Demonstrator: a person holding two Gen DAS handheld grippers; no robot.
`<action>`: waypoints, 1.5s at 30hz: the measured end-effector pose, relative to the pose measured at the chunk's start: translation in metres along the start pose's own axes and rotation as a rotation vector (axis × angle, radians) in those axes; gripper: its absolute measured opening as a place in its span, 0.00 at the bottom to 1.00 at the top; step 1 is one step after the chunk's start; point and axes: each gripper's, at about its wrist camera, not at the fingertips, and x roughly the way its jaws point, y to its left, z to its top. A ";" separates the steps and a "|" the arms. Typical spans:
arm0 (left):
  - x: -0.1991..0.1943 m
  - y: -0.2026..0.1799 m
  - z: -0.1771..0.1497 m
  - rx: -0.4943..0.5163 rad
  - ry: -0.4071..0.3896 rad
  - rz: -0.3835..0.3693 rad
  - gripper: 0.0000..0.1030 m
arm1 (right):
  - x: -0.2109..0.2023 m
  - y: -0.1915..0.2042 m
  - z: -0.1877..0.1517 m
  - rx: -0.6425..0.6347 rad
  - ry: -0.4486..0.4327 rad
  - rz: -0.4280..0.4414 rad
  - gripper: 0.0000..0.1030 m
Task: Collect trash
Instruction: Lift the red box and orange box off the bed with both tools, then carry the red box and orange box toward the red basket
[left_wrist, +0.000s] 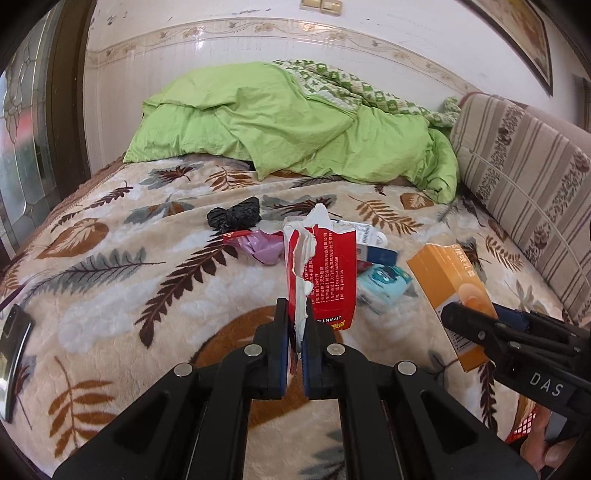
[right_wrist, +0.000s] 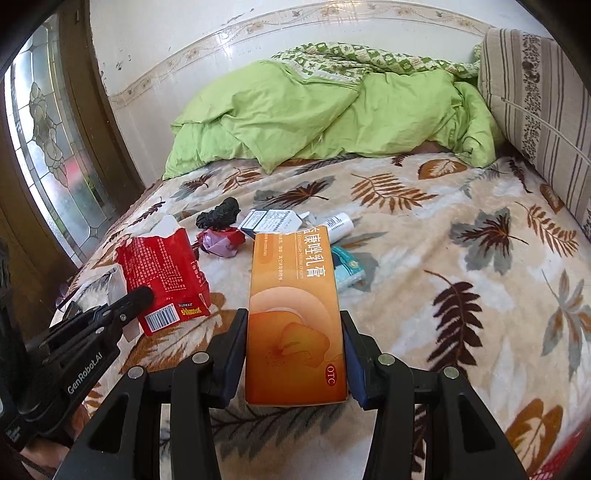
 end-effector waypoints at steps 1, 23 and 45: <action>-0.003 -0.004 -0.002 0.016 -0.003 0.006 0.05 | -0.004 -0.003 -0.002 0.006 -0.003 -0.003 0.49; 0.000 -0.027 -0.012 0.119 -0.012 0.045 0.05 | -0.012 -0.012 -0.008 0.046 -0.013 -0.011 0.49; -0.012 -0.037 -0.010 0.096 -0.011 -0.028 0.05 | -0.041 -0.017 -0.015 0.097 -0.056 0.008 0.49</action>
